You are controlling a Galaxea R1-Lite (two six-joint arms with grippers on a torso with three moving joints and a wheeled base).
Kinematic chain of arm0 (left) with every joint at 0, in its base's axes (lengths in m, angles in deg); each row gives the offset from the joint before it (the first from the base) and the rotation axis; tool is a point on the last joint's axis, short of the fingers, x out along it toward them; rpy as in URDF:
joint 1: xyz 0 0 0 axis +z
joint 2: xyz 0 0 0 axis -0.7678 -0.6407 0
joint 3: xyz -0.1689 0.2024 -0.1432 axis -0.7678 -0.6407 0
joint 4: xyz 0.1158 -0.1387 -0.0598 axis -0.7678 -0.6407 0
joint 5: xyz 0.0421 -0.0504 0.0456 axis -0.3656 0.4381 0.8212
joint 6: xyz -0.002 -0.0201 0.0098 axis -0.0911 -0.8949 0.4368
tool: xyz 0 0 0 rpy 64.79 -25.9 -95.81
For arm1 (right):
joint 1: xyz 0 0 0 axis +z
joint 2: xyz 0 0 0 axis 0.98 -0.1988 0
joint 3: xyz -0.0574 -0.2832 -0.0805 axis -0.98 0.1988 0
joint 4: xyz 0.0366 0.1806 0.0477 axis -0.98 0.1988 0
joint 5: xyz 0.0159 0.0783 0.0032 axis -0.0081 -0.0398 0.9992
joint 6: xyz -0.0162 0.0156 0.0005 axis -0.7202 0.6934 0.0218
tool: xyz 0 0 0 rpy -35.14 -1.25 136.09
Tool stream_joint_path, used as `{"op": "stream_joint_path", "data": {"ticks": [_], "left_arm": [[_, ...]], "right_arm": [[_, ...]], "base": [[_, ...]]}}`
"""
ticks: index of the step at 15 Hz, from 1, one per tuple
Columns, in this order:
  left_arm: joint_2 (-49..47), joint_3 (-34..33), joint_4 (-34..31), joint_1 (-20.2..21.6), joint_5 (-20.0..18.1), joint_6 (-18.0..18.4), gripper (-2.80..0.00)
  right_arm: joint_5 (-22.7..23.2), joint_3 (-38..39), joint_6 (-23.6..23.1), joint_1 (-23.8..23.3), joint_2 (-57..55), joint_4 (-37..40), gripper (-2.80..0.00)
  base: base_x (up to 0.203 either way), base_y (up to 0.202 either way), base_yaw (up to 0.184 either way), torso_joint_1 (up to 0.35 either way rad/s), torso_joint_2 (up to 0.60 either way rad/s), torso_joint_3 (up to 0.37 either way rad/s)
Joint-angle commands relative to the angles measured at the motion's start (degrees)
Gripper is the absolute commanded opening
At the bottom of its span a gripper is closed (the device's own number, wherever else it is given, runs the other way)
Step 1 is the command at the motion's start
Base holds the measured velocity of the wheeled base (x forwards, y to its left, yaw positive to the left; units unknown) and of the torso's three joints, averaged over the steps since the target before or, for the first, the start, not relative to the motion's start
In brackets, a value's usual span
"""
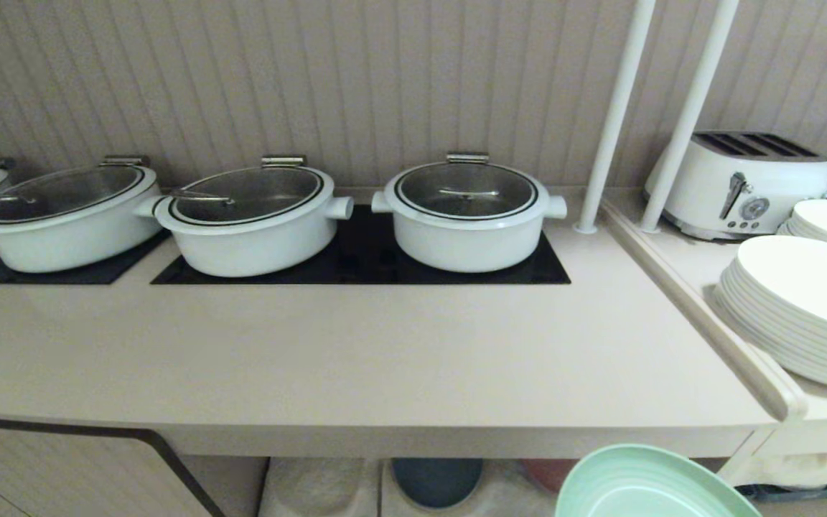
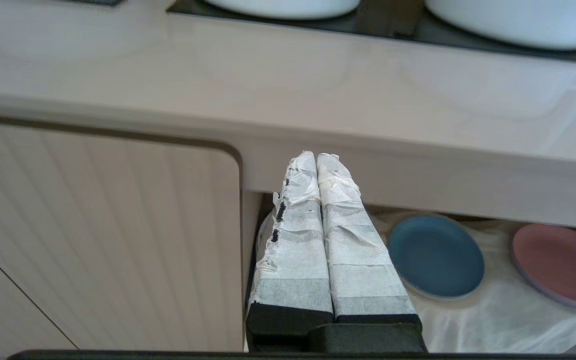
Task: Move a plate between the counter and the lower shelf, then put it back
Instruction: Put the plate
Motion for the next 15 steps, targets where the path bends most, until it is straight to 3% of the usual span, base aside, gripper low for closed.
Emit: {"op": "stream_joint_path", "data": {"ticks": [1, 5, 15], "left_arm": [[0.02, -0.02, 0.0, 0.0, 0.04, -0.06, -2.8], [0.02, -0.02, 0.0, 0.0, 0.04, -0.06, -2.8], [0.02, -0.01, 0.0, 0.0, 0.04, -0.04, -2.8]], "right_arm": [[0.12, 0.01, 0.11, 0.01, -0.04, 0.06, -2.8], [0.12, 0.1, 0.11, 0.01, 0.02, 0.06, -2.8], [0.1, -0.52, 0.55, -0.08, -0.15, 0.06, -2.8]], "base": [[0.0, 0.0, 0.0, 0.2, -0.38, -0.188], [0.0, 0.0, 0.0, 0.168, -0.32, -0.161], [0.0, 0.0, 0.0, 0.003, 0.0, -0.002]]}}
